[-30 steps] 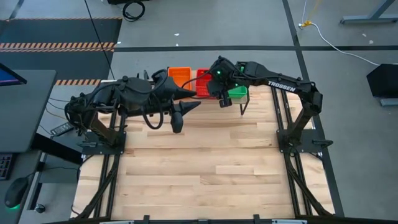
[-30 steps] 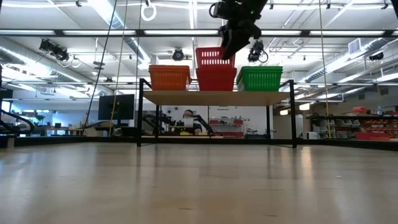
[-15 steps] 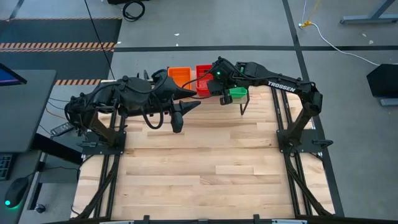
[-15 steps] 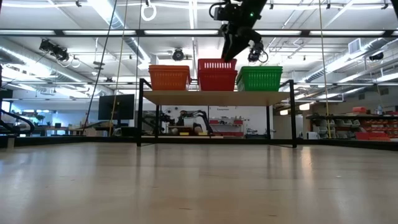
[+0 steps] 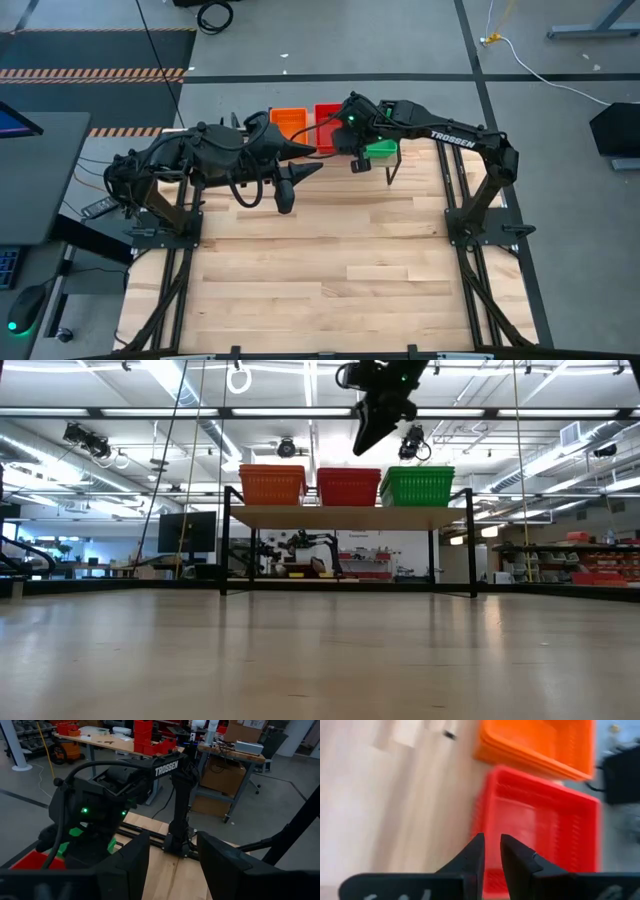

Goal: Stack baskets on shelf by color
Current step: Stack the red bin on top of the other red bin on the shelf

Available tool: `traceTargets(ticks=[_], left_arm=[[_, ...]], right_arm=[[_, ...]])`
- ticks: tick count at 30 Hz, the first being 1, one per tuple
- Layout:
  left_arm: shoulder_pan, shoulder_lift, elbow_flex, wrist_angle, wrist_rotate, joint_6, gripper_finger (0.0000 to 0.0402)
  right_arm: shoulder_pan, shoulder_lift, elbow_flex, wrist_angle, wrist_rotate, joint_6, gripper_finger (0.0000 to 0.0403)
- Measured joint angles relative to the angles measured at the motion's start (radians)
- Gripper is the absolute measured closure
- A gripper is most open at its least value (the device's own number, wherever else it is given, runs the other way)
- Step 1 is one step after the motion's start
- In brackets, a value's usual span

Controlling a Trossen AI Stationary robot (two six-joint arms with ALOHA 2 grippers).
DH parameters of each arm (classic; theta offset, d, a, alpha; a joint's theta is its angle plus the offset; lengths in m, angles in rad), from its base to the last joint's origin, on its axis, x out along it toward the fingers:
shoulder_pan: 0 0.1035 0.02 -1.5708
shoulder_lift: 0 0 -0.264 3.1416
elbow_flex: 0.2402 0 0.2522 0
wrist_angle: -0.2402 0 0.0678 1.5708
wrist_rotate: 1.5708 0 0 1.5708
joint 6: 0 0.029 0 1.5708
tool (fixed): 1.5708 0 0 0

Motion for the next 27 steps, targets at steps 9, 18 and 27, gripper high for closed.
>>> traceTargets(ticks=[9,18,27], left_arm=[[0.000,0.000,0.000,0.000,0.000,0.000,0.0230],[0.000,0.000,0.000,0.000,0.000,0.000,0.0230],[-0.007,0.000,0.000,-0.003,0.000,-0.002,0.0230]], right_arm=[[0.016,0.000,0.000,-0.006,-0.059,0.016,0.0334],[-0.024,-0.002,-0.038,0.060,-0.152,0.145,0.0327],[-0.038,-0.001,-0.087,0.076,-0.112,0.229,0.0246]])
